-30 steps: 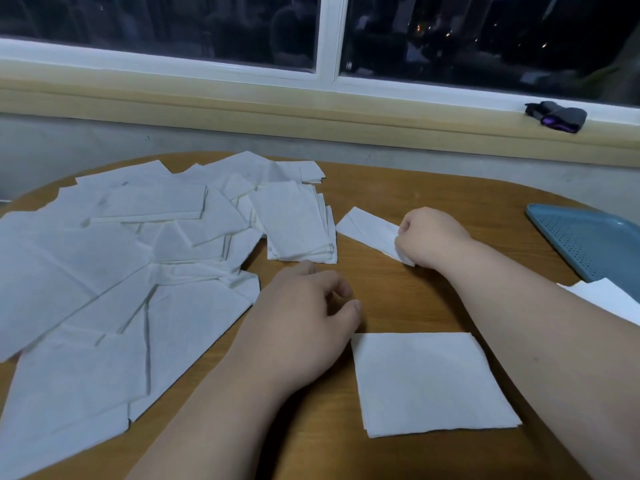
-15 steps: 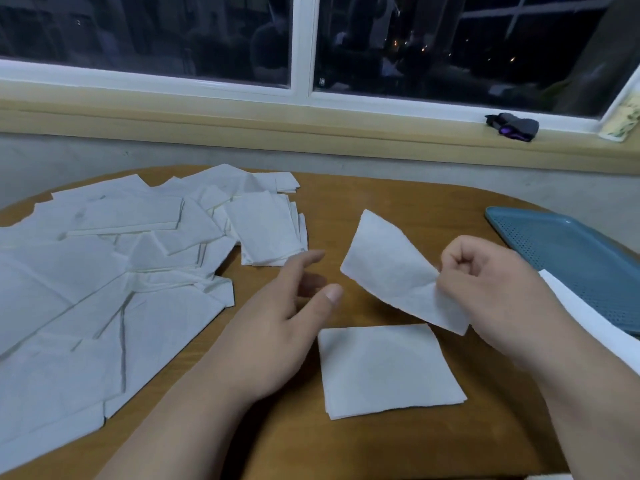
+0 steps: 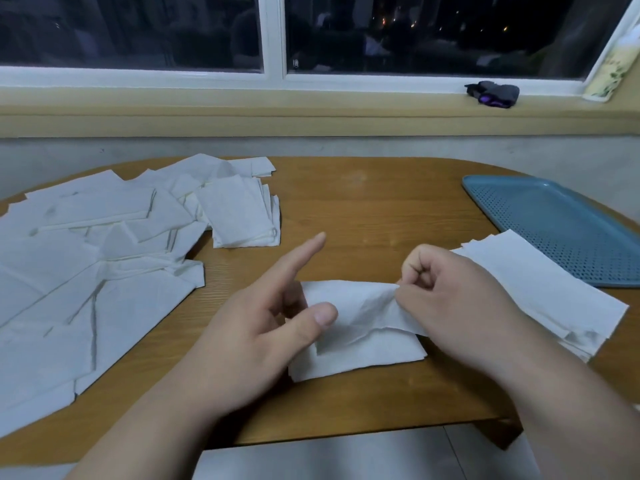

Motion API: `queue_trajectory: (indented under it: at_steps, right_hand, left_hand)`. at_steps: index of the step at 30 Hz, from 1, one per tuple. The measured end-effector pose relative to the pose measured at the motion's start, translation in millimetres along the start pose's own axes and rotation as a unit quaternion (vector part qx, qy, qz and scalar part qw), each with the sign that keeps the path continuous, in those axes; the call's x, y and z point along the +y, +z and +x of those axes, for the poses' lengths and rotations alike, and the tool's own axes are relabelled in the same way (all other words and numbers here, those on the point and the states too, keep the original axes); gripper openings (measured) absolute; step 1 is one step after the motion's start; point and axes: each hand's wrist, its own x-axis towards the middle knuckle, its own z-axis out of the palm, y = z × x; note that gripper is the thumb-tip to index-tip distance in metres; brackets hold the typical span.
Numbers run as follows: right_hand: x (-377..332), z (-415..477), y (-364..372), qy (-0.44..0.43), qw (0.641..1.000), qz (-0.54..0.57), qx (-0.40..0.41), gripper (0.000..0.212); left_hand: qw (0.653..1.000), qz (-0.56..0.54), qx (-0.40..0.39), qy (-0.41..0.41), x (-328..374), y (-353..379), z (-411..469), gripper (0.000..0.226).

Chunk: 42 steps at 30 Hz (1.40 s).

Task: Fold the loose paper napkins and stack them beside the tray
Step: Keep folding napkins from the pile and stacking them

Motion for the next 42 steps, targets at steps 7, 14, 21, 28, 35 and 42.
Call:
queue_trajectory:
  at_steps: [7,14,21,28,35,42]
  right_hand:
    - [8.7,5.0,2.5,0.029,0.988,0.142,-0.045,0.013]
    - [13.3,8.5,6.5,0.078,0.949,0.294,-0.078,0.018]
    - [16.4,5.9,8.2,0.04,0.978,0.199,-0.051,0.033]
    - [23.0,15.5,17.7,0.023,0.991,0.127,0.031,0.033]
    - [31.3,21.7,30.8,0.022,0.999,-0.003,0.024,0.033]
    - [31.0,19.3,30.1,-0.019,0.992,-0.119,-0.03,0.044]
  left_hand:
    - [0.998,-0.009,0.063,-0.013,-2.4,2.0,6.4,0.024]
    - [0.997,-0.055,0.044,-0.007,-7.1,-11.3,4.6,0.018]
    - [0.993,-0.007,0.042,-0.112,-9.7,-12.2,3.1,0.019]
    - [0.982,0.091,-0.003,-0.167,-6.9,-5.8,3.5,0.011]
    - [0.963,0.215,-0.042,-0.159,-11.8,-1.7,5.0,0.02]
    - [0.963,0.234,-0.032,-0.129,-17.9,-4.3,6.8,0.021]
